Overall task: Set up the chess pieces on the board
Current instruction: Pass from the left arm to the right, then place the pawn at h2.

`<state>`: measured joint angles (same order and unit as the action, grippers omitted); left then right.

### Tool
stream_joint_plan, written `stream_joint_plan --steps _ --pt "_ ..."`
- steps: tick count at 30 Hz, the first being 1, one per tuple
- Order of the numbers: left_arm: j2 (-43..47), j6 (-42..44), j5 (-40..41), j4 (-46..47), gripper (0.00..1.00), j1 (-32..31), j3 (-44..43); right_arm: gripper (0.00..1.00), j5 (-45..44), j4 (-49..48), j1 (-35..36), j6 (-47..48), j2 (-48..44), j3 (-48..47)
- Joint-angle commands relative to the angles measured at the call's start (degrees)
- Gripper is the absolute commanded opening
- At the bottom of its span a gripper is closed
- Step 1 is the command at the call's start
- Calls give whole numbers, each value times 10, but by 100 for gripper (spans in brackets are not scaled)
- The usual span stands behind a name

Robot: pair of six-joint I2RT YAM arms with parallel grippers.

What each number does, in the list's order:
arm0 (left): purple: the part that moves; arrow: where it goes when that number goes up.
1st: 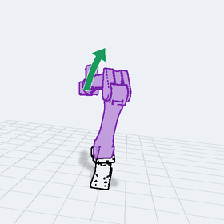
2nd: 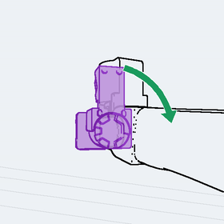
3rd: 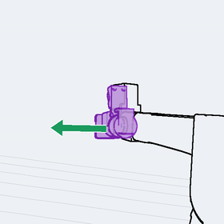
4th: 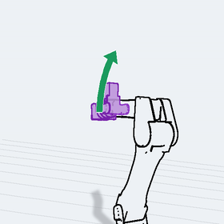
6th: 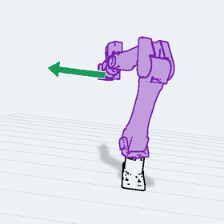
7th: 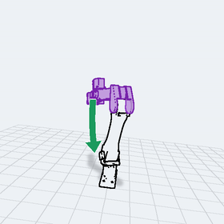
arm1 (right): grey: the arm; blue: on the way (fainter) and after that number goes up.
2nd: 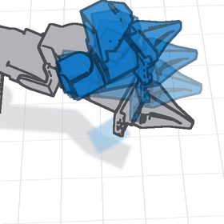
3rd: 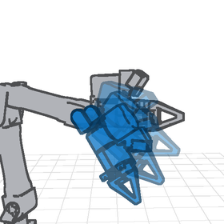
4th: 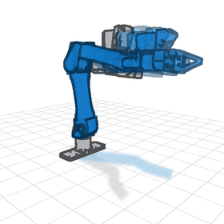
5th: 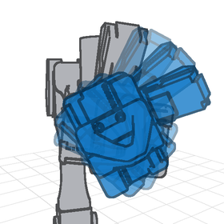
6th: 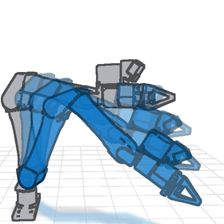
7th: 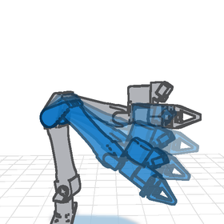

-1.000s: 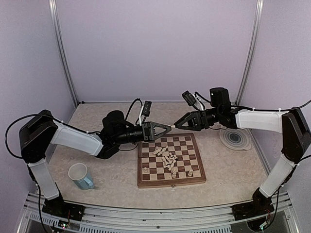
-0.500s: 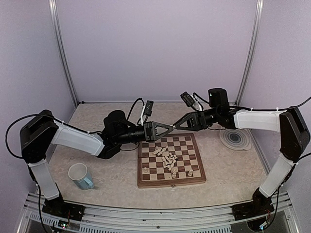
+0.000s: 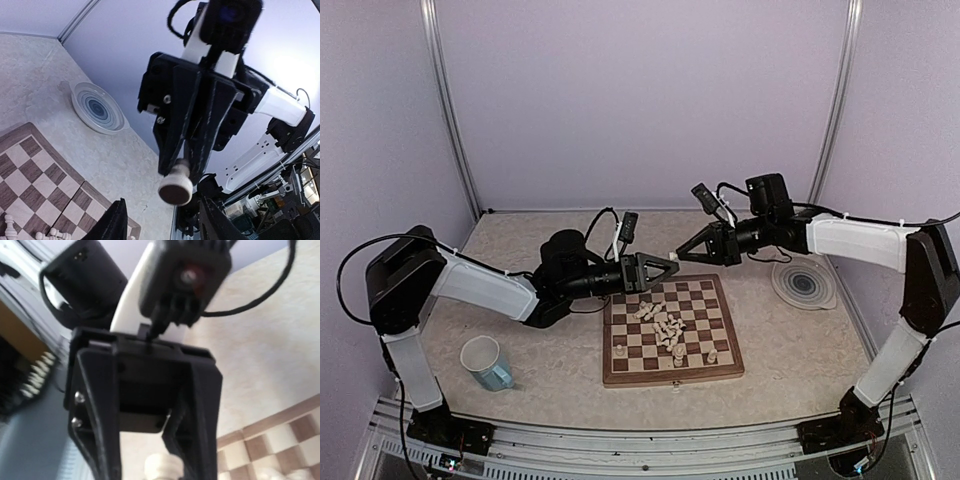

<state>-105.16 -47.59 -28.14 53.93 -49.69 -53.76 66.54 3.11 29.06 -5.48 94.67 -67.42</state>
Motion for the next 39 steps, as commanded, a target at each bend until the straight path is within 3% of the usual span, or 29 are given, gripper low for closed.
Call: stream_joint_plan --steps 1,8,14,19,28,39 --pt "30 55 29 -75 53 3 0 0 -113 200 -9 228 -41 -60" --pt "117 162 99 -265 54 2 0 0 -345 419 -6 476 -51 -103" --pt "173 176 142 -293 54 10 35 0 -491 526 17 587 -52 -81" --pt "191 175 152 -295 55 21 54 0 -573 548 64 600 -51 -48" --pt "201 166 156 -297 55 28 71 0 -614 534 146 557 -1 -25" --pt "212 160 160 -280 55 29 98 2 -641 541 160 540 65 -33"
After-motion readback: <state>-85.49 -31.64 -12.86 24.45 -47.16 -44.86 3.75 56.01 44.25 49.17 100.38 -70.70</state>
